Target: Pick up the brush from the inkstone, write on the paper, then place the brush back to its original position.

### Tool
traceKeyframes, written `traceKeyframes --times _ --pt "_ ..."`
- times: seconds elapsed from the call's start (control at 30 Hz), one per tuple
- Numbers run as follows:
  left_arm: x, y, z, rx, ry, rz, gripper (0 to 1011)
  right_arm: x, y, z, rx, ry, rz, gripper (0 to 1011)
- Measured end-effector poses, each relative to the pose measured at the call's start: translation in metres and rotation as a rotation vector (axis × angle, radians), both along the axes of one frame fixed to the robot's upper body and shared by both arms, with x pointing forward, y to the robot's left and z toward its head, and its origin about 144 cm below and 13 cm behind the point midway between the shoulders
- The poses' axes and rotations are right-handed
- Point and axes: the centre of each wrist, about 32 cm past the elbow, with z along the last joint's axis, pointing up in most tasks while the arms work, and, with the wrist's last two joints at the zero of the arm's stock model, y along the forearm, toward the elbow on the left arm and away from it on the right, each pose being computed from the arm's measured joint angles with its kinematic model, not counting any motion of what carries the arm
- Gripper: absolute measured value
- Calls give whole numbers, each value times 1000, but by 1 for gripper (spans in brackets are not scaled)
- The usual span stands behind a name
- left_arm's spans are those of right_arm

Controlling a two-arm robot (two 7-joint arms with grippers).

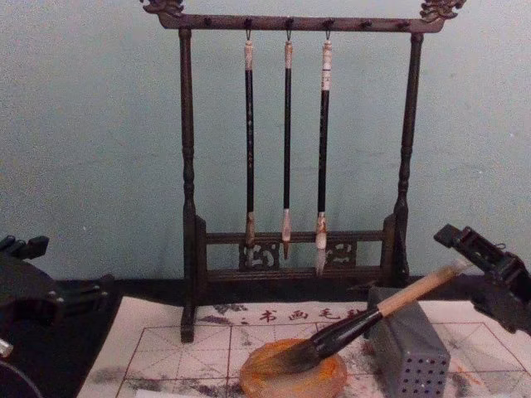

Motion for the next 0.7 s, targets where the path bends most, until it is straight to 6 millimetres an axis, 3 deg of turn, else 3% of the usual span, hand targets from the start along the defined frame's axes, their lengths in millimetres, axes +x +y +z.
traceKeyframes --times 0.7 --pt "0 0 0 0 0 0 1001 4 2 -2 6 0 1 1000"
